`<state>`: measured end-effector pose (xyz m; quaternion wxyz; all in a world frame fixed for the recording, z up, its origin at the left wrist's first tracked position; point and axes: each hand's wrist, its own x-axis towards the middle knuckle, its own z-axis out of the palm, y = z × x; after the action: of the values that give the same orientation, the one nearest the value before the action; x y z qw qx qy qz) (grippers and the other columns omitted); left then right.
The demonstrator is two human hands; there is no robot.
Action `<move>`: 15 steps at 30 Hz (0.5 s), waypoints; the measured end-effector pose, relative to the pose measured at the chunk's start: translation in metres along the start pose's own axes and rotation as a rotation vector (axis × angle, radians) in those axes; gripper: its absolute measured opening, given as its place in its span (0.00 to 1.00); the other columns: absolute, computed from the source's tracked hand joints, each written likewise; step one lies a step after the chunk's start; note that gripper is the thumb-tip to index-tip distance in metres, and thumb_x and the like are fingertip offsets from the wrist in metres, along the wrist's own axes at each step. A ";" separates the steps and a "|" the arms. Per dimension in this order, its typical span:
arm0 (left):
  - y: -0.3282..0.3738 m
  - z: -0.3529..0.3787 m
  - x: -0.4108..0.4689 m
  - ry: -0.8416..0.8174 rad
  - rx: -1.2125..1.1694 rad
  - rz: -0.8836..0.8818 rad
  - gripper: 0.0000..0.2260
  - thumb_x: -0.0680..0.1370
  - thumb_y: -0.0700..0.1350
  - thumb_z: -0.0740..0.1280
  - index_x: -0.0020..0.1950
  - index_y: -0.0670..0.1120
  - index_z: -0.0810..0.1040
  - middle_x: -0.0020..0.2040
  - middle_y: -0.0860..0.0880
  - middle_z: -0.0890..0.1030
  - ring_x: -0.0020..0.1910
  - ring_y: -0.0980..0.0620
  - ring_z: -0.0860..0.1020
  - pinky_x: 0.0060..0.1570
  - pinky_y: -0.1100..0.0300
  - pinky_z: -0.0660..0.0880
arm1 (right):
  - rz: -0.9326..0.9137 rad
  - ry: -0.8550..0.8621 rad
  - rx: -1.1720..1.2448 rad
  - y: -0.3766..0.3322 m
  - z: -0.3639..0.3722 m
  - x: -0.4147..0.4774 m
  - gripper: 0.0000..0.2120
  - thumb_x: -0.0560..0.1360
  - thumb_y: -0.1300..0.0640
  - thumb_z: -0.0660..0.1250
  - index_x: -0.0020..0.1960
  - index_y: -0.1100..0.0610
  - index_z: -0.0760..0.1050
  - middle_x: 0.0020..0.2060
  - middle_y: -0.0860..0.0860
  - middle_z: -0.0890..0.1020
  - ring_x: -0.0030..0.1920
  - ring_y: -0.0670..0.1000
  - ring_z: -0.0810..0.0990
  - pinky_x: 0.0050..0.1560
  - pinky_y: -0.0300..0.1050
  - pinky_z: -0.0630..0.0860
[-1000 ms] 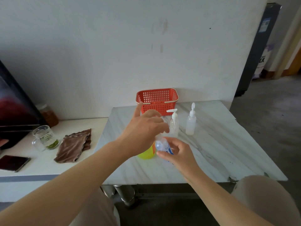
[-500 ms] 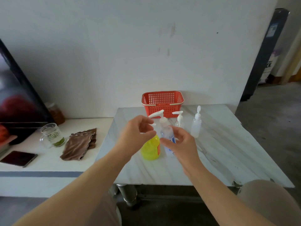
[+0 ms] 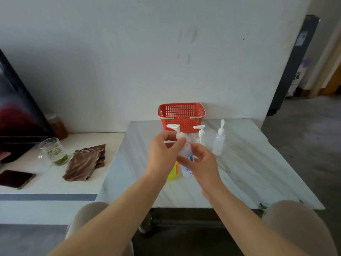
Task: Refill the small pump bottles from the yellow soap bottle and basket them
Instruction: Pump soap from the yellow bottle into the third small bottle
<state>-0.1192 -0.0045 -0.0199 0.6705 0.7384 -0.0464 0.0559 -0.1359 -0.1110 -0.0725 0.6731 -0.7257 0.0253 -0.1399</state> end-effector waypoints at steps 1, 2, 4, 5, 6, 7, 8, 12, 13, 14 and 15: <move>0.000 -0.001 -0.001 -0.044 -0.017 -0.007 0.02 0.75 0.41 0.68 0.47 0.46 0.79 0.42 0.52 0.81 0.37 0.58 0.80 0.31 0.72 0.72 | 0.000 0.002 -0.003 0.001 -0.001 0.000 0.16 0.68 0.57 0.77 0.52 0.47 0.77 0.45 0.38 0.82 0.44 0.30 0.79 0.39 0.24 0.73; -0.001 -0.002 -0.002 -0.088 -0.040 -0.015 0.05 0.76 0.40 0.67 0.49 0.47 0.80 0.45 0.51 0.81 0.39 0.59 0.80 0.33 0.72 0.72 | 0.002 0.006 -0.001 0.001 -0.002 -0.001 0.16 0.68 0.57 0.77 0.52 0.46 0.77 0.45 0.38 0.82 0.45 0.32 0.80 0.40 0.26 0.74; 0.000 -0.003 -0.004 -0.144 -0.078 -0.012 0.08 0.75 0.40 0.68 0.52 0.48 0.80 0.48 0.50 0.81 0.40 0.59 0.81 0.34 0.72 0.73 | 0.006 0.015 -0.006 0.001 -0.003 -0.002 0.15 0.68 0.56 0.77 0.52 0.46 0.78 0.45 0.38 0.83 0.46 0.34 0.80 0.43 0.28 0.75; 0.001 -0.002 -0.006 -0.134 -0.088 -0.006 0.09 0.74 0.41 0.70 0.53 0.47 0.78 0.47 0.51 0.80 0.39 0.58 0.81 0.34 0.71 0.73 | 0.008 0.017 -0.011 0.001 -0.003 -0.002 0.15 0.68 0.56 0.77 0.52 0.46 0.78 0.46 0.38 0.83 0.46 0.34 0.81 0.44 0.29 0.76; 0.002 0.000 -0.007 -0.096 -0.093 -0.006 0.11 0.72 0.43 0.72 0.53 0.47 0.77 0.45 0.53 0.79 0.38 0.58 0.81 0.33 0.71 0.73 | 0.009 0.017 -0.013 0.001 -0.003 -0.002 0.15 0.68 0.55 0.77 0.52 0.46 0.78 0.46 0.39 0.83 0.46 0.35 0.81 0.44 0.30 0.76; 0.002 0.001 -0.007 -0.045 -0.090 -0.012 0.12 0.71 0.45 0.73 0.52 0.47 0.76 0.43 0.54 0.79 0.38 0.57 0.80 0.32 0.70 0.73 | 0.009 0.017 -0.015 0.000 -0.003 -0.003 0.15 0.68 0.55 0.77 0.51 0.45 0.78 0.45 0.38 0.83 0.46 0.34 0.81 0.42 0.28 0.75; 0.002 0.002 -0.007 -0.001 -0.080 -0.017 0.13 0.70 0.47 0.74 0.50 0.46 0.75 0.42 0.54 0.79 0.38 0.57 0.80 0.32 0.68 0.73 | 0.008 0.015 -0.015 -0.002 -0.002 -0.004 0.15 0.68 0.55 0.77 0.50 0.44 0.77 0.44 0.37 0.82 0.44 0.32 0.80 0.39 0.26 0.74; 0.001 0.004 -0.005 0.015 -0.046 -0.015 0.07 0.72 0.45 0.72 0.47 0.46 0.78 0.42 0.49 0.82 0.39 0.54 0.82 0.34 0.66 0.74 | 0.013 0.019 -0.009 -0.006 -0.003 -0.005 0.14 0.68 0.55 0.76 0.47 0.41 0.74 0.42 0.32 0.79 0.41 0.30 0.79 0.34 0.23 0.72; 0.001 0.004 -0.005 -0.009 -0.050 -0.005 0.06 0.73 0.43 0.70 0.49 0.46 0.79 0.45 0.48 0.82 0.40 0.55 0.82 0.34 0.67 0.74 | 0.013 0.024 -0.013 -0.007 -0.003 -0.004 0.14 0.69 0.54 0.76 0.47 0.40 0.74 0.42 0.32 0.78 0.41 0.31 0.79 0.34 0.23 0.71; 0.001 0.004 -0.005 -0.029 -0.050 0.008 0.07 0.73 0.41 0.69 0.51 0.46 0.79 0.47 0.48 0.82 0.42 0.55 0.81 0.35 0.68 0.74 | 0.013 0.029 -0.016 -0.007 -0.004 -0.004 0.14 0.69 0.54 0.76 0.47 0.40 0.74 0.42 0.31 0.78 0.41 0.33 0.79 0.34 0.23 0.71; 0.001 0.005 -0.005 -0.036 -0.048 0.018 0.09 0.73 0.41 0.68 0.53 0.47 0.79 0.50 0.49 0.81 0.43 0.55 0.81 0.35 0.69 0.75 | 0.014 0.032 -0.016 -0.008 -0.004 -0.004 0.14 0.69 0.53 0.76 0.48 0.41 0.74 0.43 0.32 0.79 0.42 0.34 0.79 0.35 0.24 0.71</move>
<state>-0.1246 -0.0099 -0.0198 0.6864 0.7226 -0.0665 0.0475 -0.1421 -0.1137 -0.0654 0.6677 -0.7287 0.0423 -0.1464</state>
